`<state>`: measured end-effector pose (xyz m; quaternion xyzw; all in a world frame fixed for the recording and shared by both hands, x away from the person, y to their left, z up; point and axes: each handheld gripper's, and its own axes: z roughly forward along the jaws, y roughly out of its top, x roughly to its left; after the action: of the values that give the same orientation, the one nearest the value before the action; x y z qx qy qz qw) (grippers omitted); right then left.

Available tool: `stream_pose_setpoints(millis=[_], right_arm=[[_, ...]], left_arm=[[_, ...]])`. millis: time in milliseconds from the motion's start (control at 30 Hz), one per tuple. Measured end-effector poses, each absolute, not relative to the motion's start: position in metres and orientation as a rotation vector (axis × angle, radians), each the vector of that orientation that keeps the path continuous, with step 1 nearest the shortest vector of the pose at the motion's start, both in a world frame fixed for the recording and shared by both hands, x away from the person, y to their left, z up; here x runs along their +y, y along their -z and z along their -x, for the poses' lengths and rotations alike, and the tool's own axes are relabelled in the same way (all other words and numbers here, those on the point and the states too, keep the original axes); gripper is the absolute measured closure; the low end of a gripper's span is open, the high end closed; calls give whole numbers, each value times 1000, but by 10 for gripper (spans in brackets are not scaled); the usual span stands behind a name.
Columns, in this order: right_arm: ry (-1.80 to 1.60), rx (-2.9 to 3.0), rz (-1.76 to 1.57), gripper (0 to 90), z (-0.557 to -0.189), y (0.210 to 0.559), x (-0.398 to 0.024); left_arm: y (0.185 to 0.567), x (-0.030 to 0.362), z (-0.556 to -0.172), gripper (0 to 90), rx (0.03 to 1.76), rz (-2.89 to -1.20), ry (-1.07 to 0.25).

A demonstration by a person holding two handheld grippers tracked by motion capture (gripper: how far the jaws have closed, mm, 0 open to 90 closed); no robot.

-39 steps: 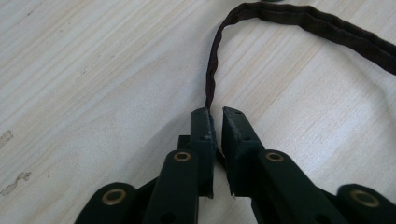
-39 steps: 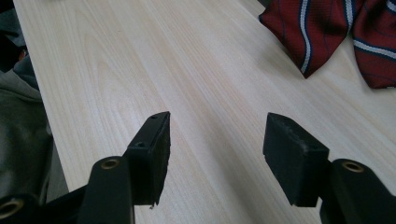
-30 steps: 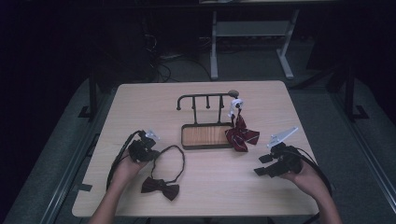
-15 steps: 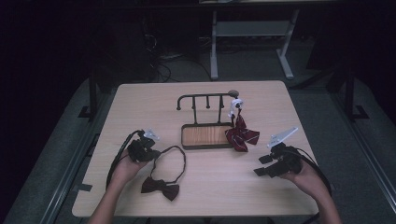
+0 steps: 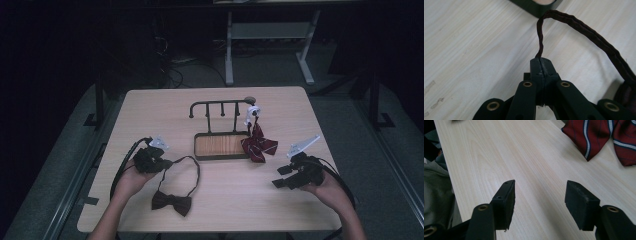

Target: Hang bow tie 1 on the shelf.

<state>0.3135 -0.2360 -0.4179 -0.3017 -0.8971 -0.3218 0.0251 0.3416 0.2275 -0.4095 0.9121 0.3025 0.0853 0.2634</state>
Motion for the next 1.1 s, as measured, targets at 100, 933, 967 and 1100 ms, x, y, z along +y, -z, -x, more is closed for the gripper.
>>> stream_pose_setpoints(millis=[100, 933, 967, 1100], right_arm=[[997, -2775, 929, 422, -314, 418, -237], [996, -2758, 970, 402, -315, 422, -242], [998, -2758, 970, 401, -315, 422, -242], [997, -2760, 988, 386, -315, 421, -243]], left_arm=[[403, 227, -339, 898, 795, -2463, -217], [352, 221, -333, 898, 651, -2470, -210], [350, 221, -333, 899, 648, -2471, -209], [342, 221, -333, 898, 636, -2467, -211]])
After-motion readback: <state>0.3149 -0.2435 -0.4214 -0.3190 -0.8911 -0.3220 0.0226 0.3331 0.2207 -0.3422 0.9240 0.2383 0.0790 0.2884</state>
